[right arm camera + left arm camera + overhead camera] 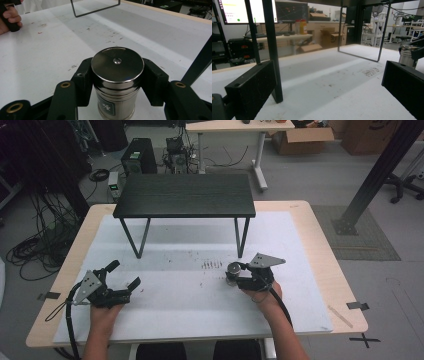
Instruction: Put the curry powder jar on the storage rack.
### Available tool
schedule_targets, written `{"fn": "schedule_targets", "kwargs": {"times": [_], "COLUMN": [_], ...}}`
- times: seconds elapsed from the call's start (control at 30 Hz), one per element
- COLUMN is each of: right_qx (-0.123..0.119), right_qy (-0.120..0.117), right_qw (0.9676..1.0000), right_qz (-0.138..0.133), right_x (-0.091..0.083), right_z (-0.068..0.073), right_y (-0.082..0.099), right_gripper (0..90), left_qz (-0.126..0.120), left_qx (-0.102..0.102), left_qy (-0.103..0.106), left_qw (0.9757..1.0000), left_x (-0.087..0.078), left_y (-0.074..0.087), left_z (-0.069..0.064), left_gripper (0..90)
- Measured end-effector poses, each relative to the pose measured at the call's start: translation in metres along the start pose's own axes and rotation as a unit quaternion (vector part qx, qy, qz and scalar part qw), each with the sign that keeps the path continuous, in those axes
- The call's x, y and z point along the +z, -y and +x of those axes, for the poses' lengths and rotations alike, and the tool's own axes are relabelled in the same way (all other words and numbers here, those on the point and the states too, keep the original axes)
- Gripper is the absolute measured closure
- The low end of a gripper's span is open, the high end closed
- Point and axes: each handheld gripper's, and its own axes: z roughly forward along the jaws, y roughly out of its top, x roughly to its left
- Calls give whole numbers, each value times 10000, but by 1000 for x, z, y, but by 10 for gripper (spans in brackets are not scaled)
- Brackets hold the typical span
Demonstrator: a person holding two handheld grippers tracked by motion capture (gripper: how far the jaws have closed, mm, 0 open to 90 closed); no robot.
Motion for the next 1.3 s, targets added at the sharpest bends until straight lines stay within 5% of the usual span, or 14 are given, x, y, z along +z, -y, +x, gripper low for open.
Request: {"fn": "schedule_targets", "kwargs": {"times": [0.4,1.3], "right_qx": [73,-223], "right_qy": [-75,-455], "right_qw": [9999,9986], "right_qz": [69,-171], "right_x": [-8,-34], "right_z": [1,5], "right_y": [-26,-125], "right_gripper": [486,486], "left_qz": [-2,-1], "left_qx": [1,1], "left_qy": [0,-2], "left_qw": [10000,10000], "left_x": [0,0], "left_y": [0,0], "left_z": [0,0], "left_gripper": [2,2]}}
